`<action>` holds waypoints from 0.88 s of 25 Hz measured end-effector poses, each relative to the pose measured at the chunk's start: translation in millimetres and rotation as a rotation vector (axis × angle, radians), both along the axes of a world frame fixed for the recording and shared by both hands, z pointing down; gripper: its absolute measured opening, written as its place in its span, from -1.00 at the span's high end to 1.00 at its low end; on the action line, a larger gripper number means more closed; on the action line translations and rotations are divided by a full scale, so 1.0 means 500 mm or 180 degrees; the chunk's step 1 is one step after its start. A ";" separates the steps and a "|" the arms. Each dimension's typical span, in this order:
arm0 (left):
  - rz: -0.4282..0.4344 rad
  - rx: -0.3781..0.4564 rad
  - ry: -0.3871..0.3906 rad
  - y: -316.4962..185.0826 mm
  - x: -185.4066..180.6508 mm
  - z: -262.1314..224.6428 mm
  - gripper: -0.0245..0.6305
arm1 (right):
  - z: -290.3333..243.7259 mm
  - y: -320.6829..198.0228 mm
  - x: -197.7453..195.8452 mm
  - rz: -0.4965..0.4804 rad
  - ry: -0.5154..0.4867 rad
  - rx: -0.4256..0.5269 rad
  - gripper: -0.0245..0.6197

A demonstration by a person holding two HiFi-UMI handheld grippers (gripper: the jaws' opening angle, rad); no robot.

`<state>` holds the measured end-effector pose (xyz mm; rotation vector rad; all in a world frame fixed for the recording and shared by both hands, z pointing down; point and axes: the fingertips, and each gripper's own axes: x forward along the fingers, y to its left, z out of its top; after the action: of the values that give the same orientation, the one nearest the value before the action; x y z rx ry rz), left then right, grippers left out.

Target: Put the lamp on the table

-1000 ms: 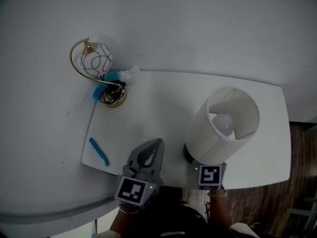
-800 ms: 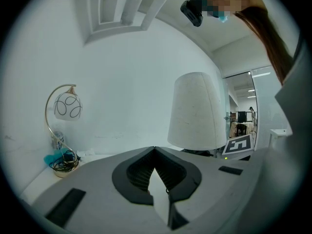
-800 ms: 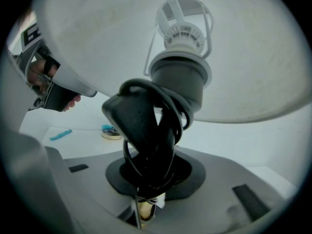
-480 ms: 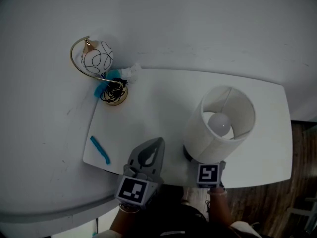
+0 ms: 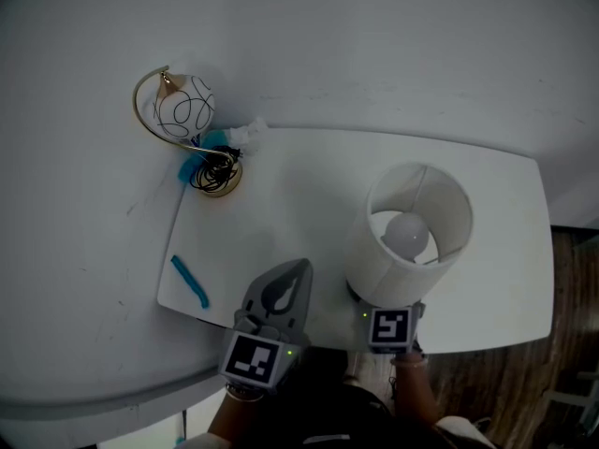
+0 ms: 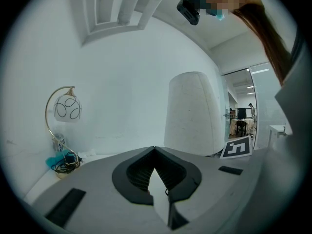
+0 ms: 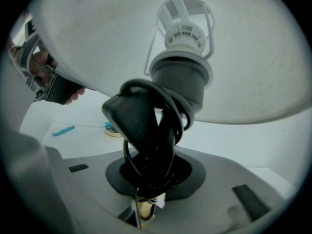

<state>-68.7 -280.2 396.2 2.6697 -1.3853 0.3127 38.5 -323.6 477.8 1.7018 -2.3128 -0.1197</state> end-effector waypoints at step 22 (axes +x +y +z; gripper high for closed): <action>0.0055 0.0012 -0.0017 0.009 0.005 -0.001 0.93 | 0.004 0.010 -0.001 -0.0018 0.0010 0.0052 0.66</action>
<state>-66.0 -275.5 395.5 2.6871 -1.3665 0.3194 37.8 -318.8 479.8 1.7015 -2.3207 -0.1428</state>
